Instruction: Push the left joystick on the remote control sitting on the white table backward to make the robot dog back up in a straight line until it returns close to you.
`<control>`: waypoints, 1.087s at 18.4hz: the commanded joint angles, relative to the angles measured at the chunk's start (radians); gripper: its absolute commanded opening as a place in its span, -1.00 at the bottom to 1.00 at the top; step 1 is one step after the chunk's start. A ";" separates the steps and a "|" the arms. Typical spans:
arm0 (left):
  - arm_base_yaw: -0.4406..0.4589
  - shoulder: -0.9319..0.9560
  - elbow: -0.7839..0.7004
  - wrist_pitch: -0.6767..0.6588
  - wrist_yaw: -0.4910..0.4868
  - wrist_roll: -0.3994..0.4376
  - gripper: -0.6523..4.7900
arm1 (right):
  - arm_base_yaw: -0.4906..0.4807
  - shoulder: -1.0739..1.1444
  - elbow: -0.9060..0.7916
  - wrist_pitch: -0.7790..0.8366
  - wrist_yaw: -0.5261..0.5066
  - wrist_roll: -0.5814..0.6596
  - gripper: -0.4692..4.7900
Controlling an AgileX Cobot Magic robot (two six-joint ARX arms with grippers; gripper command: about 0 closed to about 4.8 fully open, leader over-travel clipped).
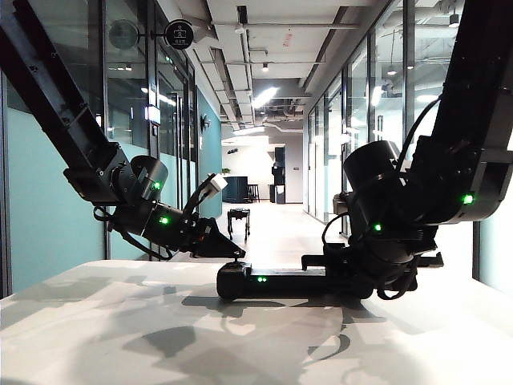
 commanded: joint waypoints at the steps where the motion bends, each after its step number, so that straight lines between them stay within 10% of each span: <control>1: -0.002 -0.004 0.003 -0.004 0.019 0.005 -0.78 | -0.001 -0.006 0.004 0.032 0.009 0.004 -0.03; 20: -0.002 -0.004 0.003 -0.041 0.019 0.045 -0.78 | -0.001 -0.006 0.004 0.032 0.009 0.004 -0.03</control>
